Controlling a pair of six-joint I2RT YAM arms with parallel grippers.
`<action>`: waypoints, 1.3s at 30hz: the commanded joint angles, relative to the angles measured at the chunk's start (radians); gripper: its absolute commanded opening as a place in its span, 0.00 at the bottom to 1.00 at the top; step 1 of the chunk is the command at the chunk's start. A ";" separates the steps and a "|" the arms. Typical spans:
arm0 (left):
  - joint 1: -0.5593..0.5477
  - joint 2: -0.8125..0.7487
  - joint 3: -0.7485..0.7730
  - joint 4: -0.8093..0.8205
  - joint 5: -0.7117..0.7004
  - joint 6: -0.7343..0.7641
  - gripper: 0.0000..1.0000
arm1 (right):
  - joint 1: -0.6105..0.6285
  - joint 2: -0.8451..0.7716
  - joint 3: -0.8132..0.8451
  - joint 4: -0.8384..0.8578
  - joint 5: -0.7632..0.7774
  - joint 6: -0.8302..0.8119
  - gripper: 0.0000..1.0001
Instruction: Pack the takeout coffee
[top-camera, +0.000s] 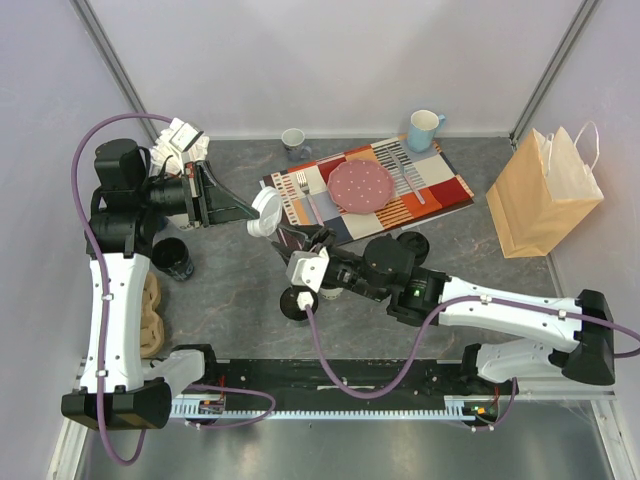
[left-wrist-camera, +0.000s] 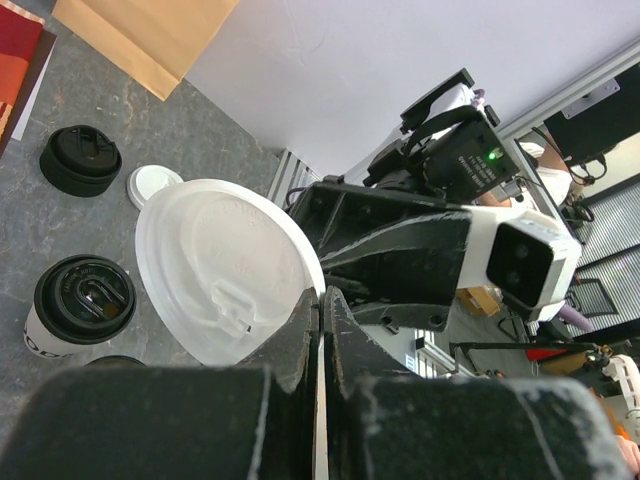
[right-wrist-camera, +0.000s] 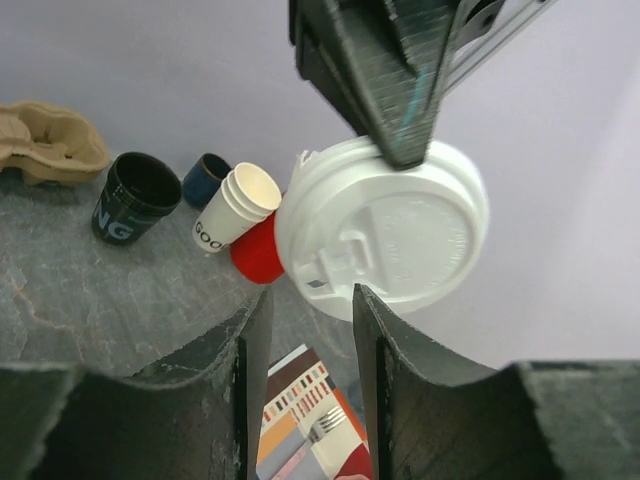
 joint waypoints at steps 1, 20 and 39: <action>0.002 -0.012 0.007 0.029 0.041 -0.042 0.02 | 0.002 -0.029 -0.001 0.040 0.000 -0.008 0.45; 0.001 -0.018 0.011 0.030 0.062 -0.051 0.02 | 0.000 0.092 0.123 -0.002 0.033 -0.068 0.41; 0.002 -0.010 -0.032 0.138 0.049 -0.152 0.02 | 0.003 0.091 0.099 0.043 0.030 -0.037 0.03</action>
